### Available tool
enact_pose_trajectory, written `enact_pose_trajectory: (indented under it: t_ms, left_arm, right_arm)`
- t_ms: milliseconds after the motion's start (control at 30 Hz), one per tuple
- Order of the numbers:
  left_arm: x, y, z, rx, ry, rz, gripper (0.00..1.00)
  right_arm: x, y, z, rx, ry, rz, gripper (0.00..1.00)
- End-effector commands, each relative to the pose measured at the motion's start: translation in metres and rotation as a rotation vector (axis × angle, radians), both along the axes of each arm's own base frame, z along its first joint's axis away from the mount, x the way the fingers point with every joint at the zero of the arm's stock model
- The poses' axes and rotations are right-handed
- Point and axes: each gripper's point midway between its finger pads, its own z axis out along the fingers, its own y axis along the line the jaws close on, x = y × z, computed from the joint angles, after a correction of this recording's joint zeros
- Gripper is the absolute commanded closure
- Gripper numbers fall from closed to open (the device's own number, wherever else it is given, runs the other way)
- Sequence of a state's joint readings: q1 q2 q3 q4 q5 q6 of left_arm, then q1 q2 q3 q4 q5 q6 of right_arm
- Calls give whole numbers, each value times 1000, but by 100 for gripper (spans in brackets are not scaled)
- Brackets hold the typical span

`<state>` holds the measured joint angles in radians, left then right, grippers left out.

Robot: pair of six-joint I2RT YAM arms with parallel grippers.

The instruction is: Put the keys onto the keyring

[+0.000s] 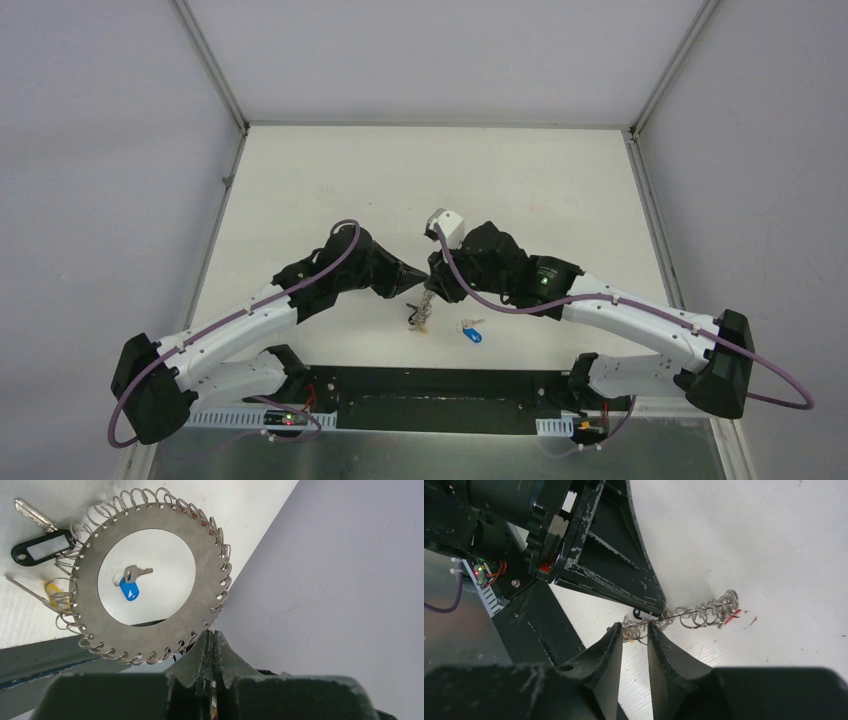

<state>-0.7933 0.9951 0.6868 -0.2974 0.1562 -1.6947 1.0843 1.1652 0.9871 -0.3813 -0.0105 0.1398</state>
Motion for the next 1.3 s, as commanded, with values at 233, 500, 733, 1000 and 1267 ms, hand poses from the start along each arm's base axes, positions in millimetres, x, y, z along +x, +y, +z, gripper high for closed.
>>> enact_pose_trajectory:
  t_ms: [233,500,733,1000,1267]
  left_arm:
    - [-3,-4,19,-115,31,40,100]
    - [-5,-2,14,-118,30,37,100]
    - [-5,-2,13,-119,29,38,100]
    - [-5,-2,13,-121,29,40,100]
    - [-6,-2,14,-126,25,38,100]
  right_arm:
    - [-3,5,-7,34,72,-40,71]
    - [1,-10,-13,125,275,-182,67]
    - [-8,0,-9,302,519,-209,60]
    - [-10,17,-9,459,713,-245,57]
    - [9,5,-21,468,698,-366,66]
